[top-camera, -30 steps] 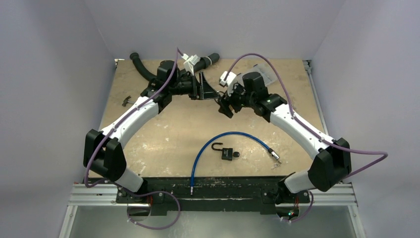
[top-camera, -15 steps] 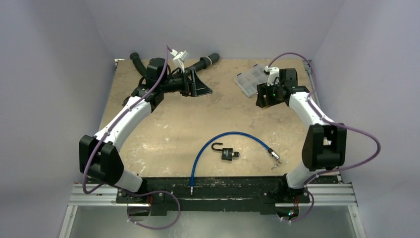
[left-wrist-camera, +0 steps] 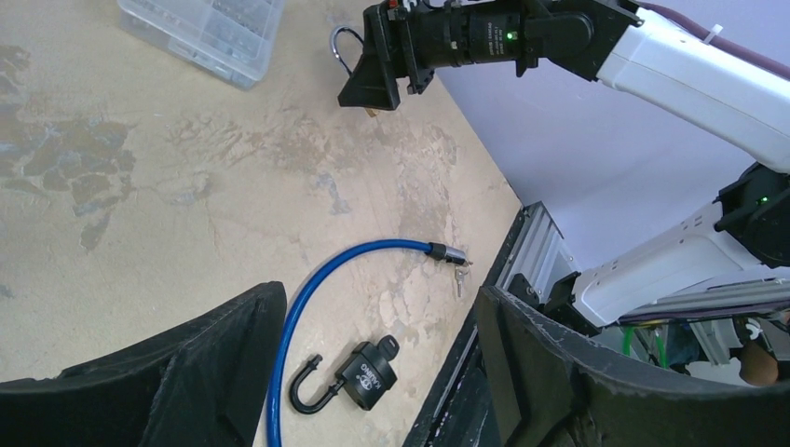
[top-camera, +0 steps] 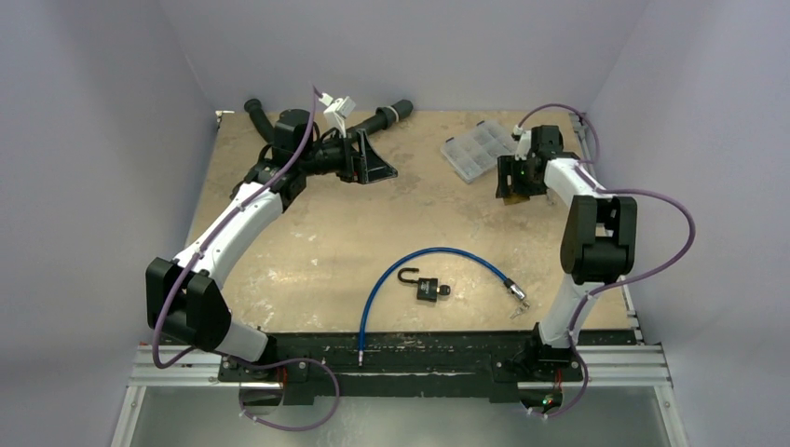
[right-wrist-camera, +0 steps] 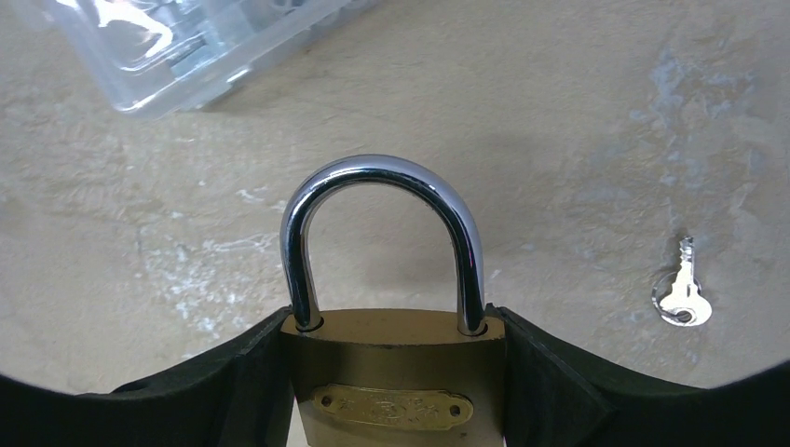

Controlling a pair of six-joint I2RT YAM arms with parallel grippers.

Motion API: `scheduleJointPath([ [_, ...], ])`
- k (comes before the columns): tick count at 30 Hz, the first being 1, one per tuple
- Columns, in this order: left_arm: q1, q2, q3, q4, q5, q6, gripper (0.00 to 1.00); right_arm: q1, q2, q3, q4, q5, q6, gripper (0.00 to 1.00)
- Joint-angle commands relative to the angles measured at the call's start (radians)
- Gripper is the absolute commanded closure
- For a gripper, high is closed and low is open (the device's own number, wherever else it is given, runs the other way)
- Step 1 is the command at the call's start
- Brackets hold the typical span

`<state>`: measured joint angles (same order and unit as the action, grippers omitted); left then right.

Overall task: Lock with the key
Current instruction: Place the lock at the center of the board.

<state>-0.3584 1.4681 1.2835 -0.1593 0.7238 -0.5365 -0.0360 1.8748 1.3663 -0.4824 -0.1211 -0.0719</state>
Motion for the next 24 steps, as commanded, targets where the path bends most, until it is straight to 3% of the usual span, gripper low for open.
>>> scheduleJointPath([
  [1,0.001,-0.021,0.019,0.001,-0.003,0.026,0.21,-0.027,0.007,0.071,0.056,0.014,0.002,0.53],
  [11,0.003,0.002,0.02,0.0,0.004,0.028,0.21,-0.067,0.093,0.101,0.068,0.034,-0.04,0.49],
  [24,0.003,0.026,0.03,0.001,0.002,0.03,0.21,-0.076,0.131,0.085,0.121,0.096,-0.034,0.32],
])
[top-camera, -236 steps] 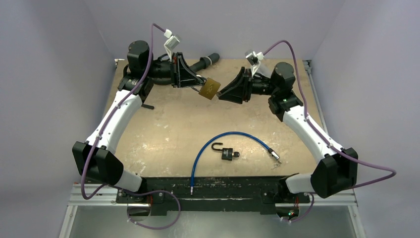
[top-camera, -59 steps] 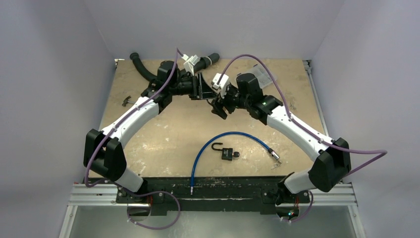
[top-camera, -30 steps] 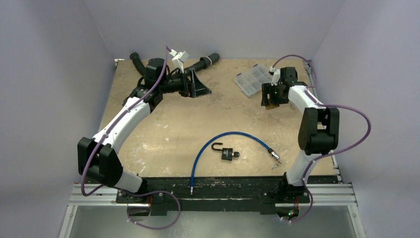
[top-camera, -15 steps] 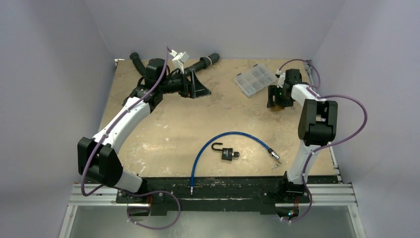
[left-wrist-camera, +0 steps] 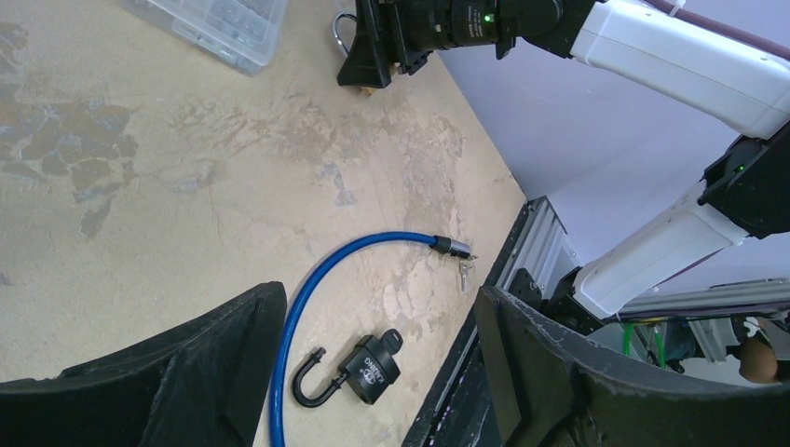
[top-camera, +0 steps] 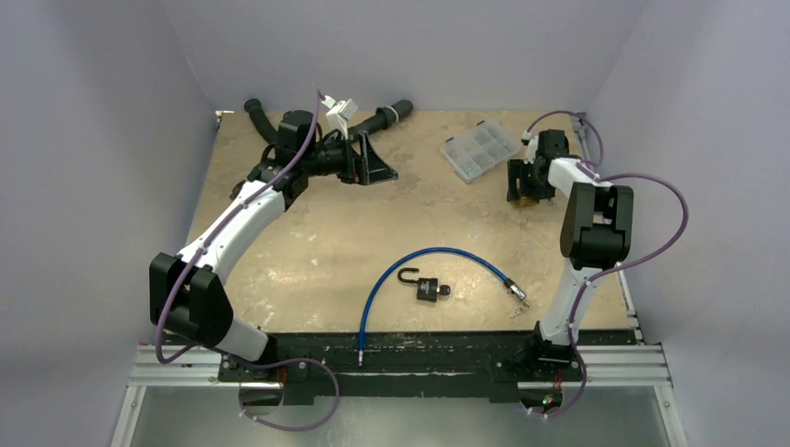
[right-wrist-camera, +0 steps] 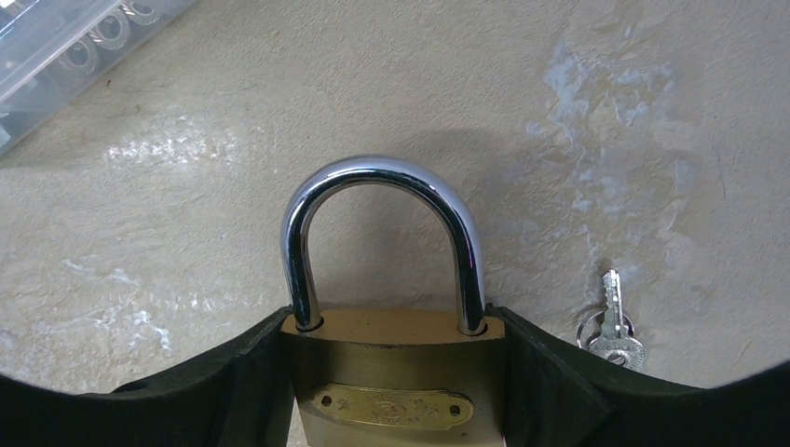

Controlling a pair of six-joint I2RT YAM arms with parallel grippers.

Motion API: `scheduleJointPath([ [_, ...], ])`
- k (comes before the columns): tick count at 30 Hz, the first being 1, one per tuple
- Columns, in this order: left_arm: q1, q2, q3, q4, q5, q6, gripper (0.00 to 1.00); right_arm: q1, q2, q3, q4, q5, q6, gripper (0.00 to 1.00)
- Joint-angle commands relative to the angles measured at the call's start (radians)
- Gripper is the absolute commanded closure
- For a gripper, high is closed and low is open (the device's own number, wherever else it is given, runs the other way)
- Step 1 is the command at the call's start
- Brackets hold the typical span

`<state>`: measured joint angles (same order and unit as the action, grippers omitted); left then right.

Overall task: Lock with the key
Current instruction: Place the lock at the center of the board.

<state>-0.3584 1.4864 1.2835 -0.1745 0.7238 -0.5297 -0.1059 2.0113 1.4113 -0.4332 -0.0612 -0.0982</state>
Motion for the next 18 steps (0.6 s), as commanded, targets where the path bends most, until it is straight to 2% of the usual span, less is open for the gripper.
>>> scheduleJointPath([
  [1,0.003,0.009,0.031,0.016,0.003,0.023,0.21,-0.006,-0.006,0.036,0.075,0.039,-0.008,0.3],
  [11,0.004,0.002,0.029,0.003,-0.013,0.053,0.14,-0.007,-0.013,0.024,0.086,0.058,0.004,0.13],
  [18,0.012,-0.014,0.017,-0.002,-0.011,0.075,0.12,-0.007,-0.032,0.034,0.072,0.048,0.002,0.11],
])
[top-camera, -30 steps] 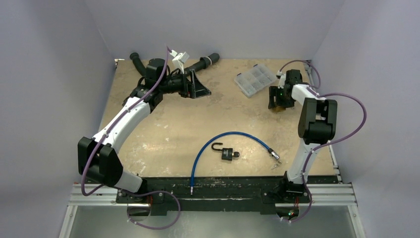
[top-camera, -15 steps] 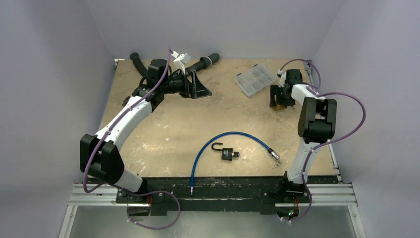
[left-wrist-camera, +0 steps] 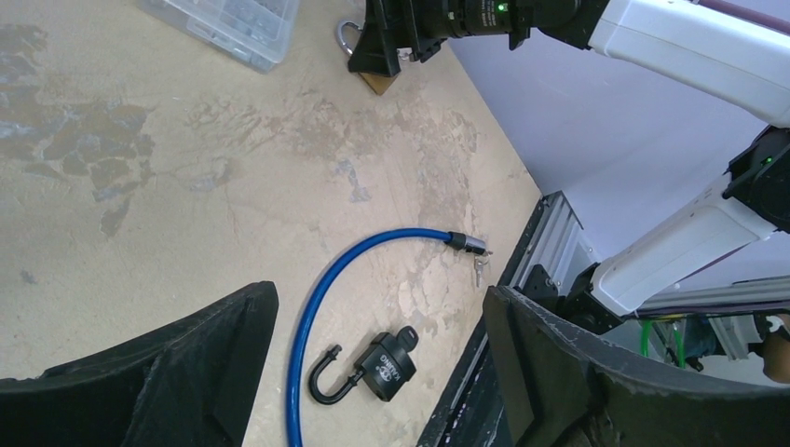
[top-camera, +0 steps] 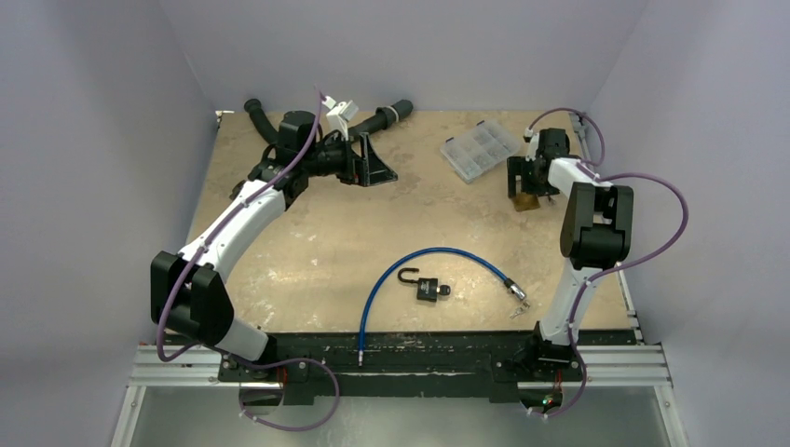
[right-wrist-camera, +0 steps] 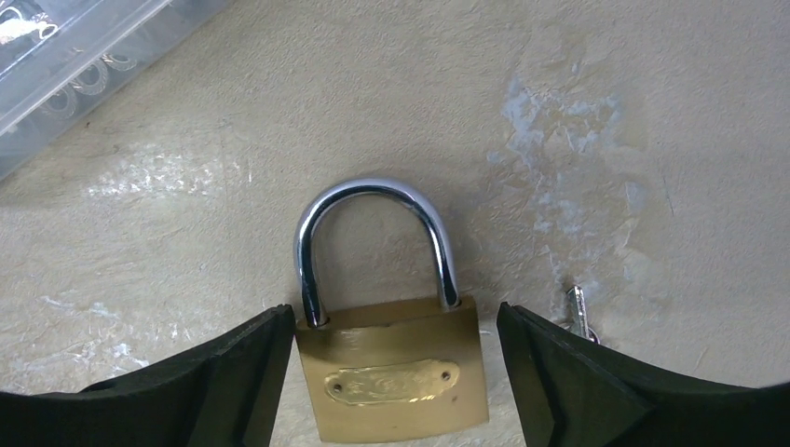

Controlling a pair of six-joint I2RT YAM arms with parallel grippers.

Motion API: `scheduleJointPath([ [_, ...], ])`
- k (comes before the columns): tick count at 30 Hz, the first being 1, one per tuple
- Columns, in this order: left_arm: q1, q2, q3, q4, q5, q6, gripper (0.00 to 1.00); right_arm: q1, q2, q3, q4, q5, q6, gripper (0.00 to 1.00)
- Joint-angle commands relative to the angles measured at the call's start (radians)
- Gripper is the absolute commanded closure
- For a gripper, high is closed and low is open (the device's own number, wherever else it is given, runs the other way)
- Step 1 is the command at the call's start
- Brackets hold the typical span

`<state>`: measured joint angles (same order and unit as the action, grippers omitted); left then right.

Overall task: Lock with the key
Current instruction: Place the lock at the center of the board, then pick up the lock from the center of the board.

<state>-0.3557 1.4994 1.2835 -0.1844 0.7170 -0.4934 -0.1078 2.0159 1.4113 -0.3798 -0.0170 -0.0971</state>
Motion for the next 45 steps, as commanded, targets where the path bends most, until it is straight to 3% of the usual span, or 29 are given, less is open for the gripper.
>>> scheduleJointPath([
  [1,0.009,-0.028,0.016,0.003,-0.004,0.046,0.12,-0.005,-0.044,0.035,0.016,-0.002,0.0,0.11],
  [15,0.035,-0.158,-0.068,0.012,-0.082,0.164,0.08,-0.004,-0.272,0.017,0.017,-0.156,-0.058,0.04],
  [19,0.06,-0.21,-0.083,-0.01,-0.15,0.212,0.06,-0.001,-0.367,-0.014,-0.007,-0.319,-0.098,0.01],
  [23,0.112,-0.231,-0.076,-0.052,-0.12,0.248,0.0,0.032,-0.468,-0.065,-0.033,-0.409,-0.158,0.01],
  [28,0.162,-0.222,-0.061,-0.134,-0.051,0.258,0.0,0.17,-0.606,-0.149,-0.101,-0.439,-0.259,0.01],
  [38,0.193,-0.291,-0.132,-0.099,-0.011,0.225,0.0,0.467,-0.832,-0.418,-0.208,-0.561,-0.441,0.01],
  [45,0.193,-0.317,-0.149,-0.096,-0.027,0.216,0.0,0.639,-0.852,-0.56,-0.167,-0.454,-0.47,0.01],
])
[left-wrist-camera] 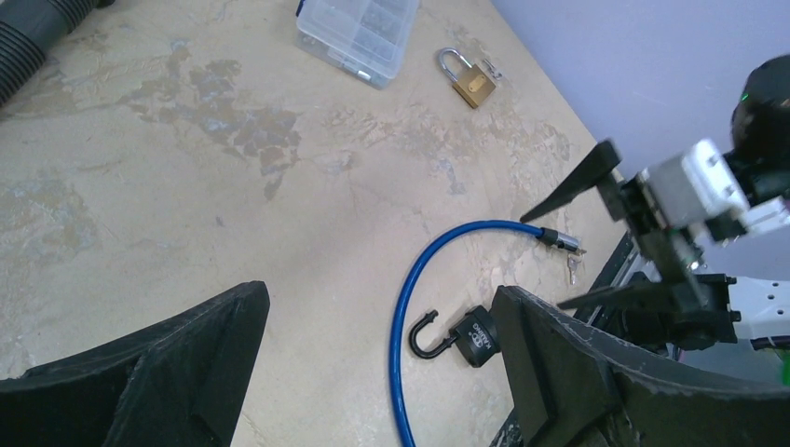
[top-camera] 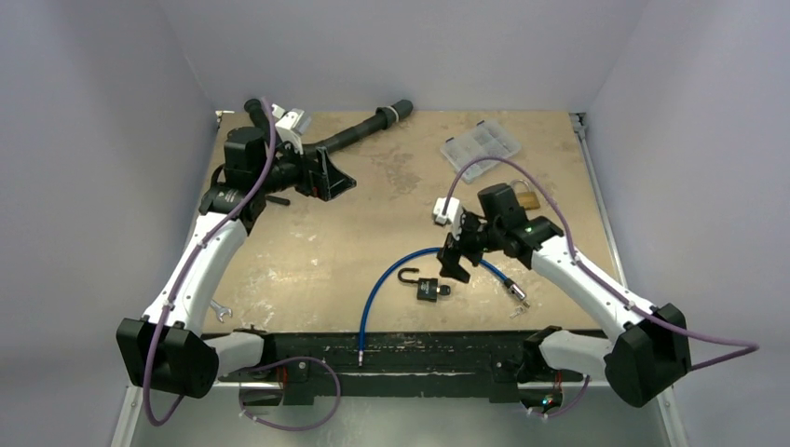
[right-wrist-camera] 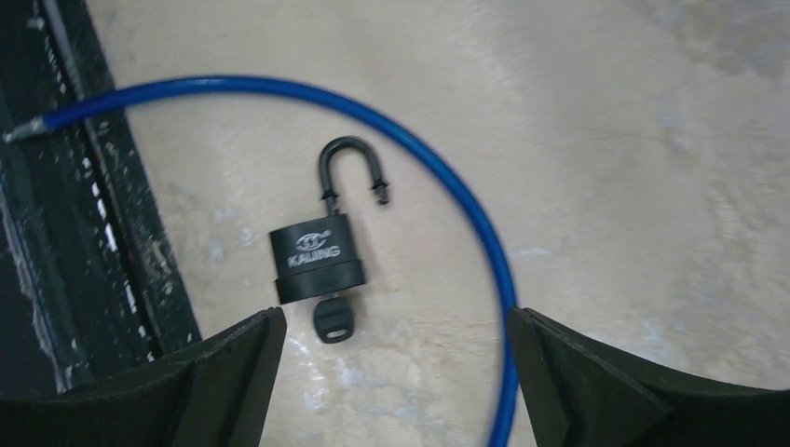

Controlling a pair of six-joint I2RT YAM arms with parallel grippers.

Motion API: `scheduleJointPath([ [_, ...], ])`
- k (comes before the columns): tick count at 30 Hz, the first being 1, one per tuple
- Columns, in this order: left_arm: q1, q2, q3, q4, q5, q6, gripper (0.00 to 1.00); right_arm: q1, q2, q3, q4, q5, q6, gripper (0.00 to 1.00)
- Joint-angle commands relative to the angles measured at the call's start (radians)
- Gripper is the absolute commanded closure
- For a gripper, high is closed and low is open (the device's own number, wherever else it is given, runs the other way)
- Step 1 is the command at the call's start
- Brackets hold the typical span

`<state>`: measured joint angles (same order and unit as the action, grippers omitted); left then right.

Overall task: Lock with the key
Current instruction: Pick up the lock from the center of the board.

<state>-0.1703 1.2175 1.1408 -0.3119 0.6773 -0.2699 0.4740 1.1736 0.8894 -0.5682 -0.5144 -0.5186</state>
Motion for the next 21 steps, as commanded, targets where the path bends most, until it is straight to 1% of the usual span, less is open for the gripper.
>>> scheduleJointPath([
  [1,0.008,-0.035,-0.007,0.03,0.013,-0.009,0.0,0.075,-0.003,-0.048,0.03,0.061,-0.053,0.01],
  [8,0.008,-0.032,-0.004,0.02,-0.006,-0.011,0.0,0.17,0.045,-0.116,0.101,0.106,-0.073,0.01],
  [12,0.008,-0.033,-0.01,0.029,-0.007,-0.017,0.0,0.191,0.093,-0.141,0.154,0.119,-0.109,0.01],
  [21,0.008,-0.023,-0.011,0.034,-0.01,-0.012,0.0,0.228,0.196,-0.151,0.24,0.149,-0.109,0.01],
])
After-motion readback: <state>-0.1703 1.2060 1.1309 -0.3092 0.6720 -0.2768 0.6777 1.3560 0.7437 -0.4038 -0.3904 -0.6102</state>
